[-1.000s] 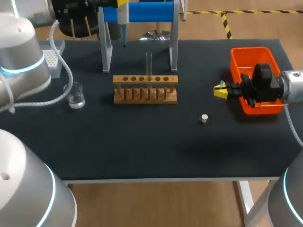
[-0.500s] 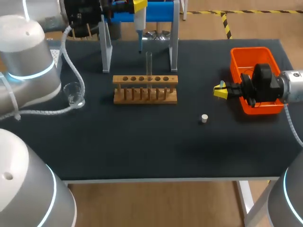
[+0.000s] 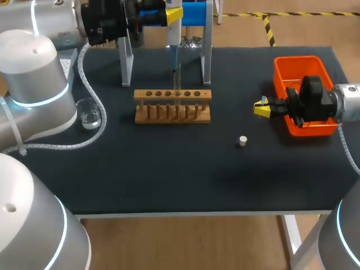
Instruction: Invert the test tube, pick up the pipette, mount the tip to pipette, aspirate from beaker and dispense into the tube, eject the tip, return the pipette, and cap with the stopper.
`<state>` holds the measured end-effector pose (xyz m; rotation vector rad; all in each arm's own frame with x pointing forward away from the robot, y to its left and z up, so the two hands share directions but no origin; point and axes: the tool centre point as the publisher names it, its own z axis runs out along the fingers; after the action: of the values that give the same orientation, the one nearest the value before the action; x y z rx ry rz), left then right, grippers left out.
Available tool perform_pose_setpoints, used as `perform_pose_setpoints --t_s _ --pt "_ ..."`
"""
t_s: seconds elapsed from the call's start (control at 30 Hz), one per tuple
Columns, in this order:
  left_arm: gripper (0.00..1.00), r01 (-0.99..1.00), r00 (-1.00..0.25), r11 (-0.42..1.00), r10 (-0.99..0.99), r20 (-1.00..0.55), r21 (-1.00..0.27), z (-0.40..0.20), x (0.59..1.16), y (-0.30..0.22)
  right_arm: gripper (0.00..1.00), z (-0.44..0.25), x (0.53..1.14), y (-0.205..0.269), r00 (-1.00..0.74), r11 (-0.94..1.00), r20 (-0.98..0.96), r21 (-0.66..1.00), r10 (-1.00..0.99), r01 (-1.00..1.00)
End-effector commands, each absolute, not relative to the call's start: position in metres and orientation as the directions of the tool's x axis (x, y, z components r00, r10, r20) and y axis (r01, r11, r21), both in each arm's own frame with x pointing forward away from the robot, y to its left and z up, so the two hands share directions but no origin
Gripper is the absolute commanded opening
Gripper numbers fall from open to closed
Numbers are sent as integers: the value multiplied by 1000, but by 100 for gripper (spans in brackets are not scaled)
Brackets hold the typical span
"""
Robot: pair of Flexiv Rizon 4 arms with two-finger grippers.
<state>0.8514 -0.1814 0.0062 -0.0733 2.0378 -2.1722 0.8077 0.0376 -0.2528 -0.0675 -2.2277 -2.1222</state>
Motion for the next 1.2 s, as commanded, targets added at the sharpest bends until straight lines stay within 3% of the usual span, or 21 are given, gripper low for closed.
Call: perform_pose_setpoints --t_s 0.03,1.2 --pt "0 79 -988 -54 -138 -71 -995 8 850 -180 0 -253 807 37 -997 50 76 996 -11 75" --pt "0 82 -990 -42 -123 -76 -996 8 849 -181 0 -253 807 37 -997 50 76 996 -11 75"
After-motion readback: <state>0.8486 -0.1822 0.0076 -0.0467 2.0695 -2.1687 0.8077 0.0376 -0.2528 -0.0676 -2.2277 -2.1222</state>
